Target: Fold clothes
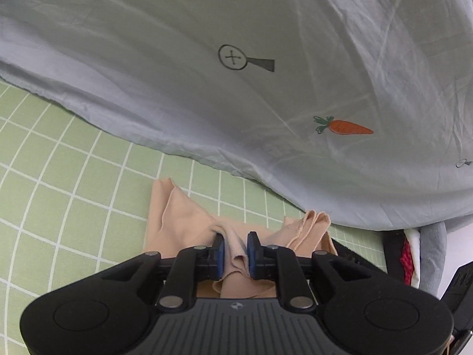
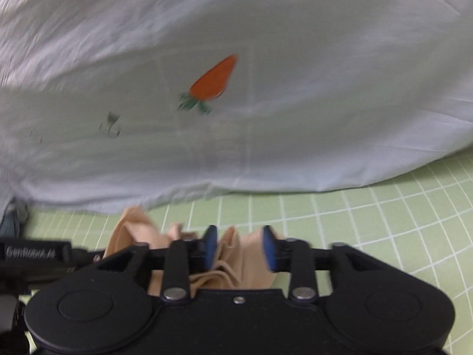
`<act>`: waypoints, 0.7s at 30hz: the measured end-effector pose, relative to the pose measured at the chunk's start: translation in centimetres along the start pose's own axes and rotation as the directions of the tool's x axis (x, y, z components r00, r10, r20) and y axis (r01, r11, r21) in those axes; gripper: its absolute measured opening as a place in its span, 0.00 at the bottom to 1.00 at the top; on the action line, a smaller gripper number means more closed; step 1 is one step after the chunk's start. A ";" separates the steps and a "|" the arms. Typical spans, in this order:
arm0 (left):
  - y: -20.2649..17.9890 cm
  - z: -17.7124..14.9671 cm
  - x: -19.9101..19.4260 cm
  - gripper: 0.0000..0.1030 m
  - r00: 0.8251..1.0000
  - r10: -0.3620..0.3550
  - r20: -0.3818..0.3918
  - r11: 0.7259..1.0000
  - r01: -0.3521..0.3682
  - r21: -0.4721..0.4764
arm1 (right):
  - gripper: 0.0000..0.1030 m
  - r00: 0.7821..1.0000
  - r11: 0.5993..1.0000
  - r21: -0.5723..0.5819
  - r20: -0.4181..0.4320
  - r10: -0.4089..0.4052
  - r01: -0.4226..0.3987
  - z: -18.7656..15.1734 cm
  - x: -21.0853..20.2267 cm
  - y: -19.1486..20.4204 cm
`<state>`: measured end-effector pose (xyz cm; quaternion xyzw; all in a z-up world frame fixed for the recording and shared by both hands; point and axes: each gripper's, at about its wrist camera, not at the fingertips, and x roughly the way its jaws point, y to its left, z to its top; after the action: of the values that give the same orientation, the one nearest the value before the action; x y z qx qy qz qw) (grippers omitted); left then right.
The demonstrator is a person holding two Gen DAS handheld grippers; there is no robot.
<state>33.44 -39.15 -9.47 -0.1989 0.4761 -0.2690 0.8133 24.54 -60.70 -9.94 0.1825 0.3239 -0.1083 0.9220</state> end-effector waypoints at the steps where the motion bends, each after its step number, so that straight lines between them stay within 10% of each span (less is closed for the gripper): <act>1: -0.1 -0.1 -0.7 0.28 1.000 -0.002 0.017 1.000 0.002 0.006 | 0.38 1.000 1.000 0.026 0.015 -0.001 0.000 0.1 -0.6 -0.4; 4: -0.7 -0.6 -3.0 0.78 0.991 0.049 0.123 0.999 -0.051 0.012 | 0.46 0.999 0.997 0.075 0.035 0.003 -0.006 0.0 -2.5 -1.0; 13: -0.2 -3.4 -2.6 0.78 0.985 0.170 0.036 0.983 -0.172 0.069 | 0.52 0.996 0.991 0.128 -0.070 0.057 -0.048 -2.9 -2.9 -0.2; 18: 0.9 -4.2 -0.7 0.40 0.985 0.173 -0.007 0.984 -0.173 0.052 | 0.49 0.994 0.989 0.138 -0.085 0.063 -0.051 -3.0 -0.8 -0.5; 19: 1.2 -4.3 -0.4 0.16 0.985 0.171 -0.010 0.984 -0.171 0.044 | 0.42 0.994 0.989 0.140 -0.087 0.064 -0.051 -3.0 -0.4 -0.6; 21: 1.8 -4.4 -0.2 0.05 0.986 0.167 0.003 0.986 -0.167 0.009 | 0.15 0.994 0.988 0.143 -0.091 0.065 -0.051 -3.0 0.5 -0.7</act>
<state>29.89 -37.91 -12.44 -0.1549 0.4890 -0.2017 0.8344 23.03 -60.20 -12.59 0.2614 0.3536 -0.0952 0.8931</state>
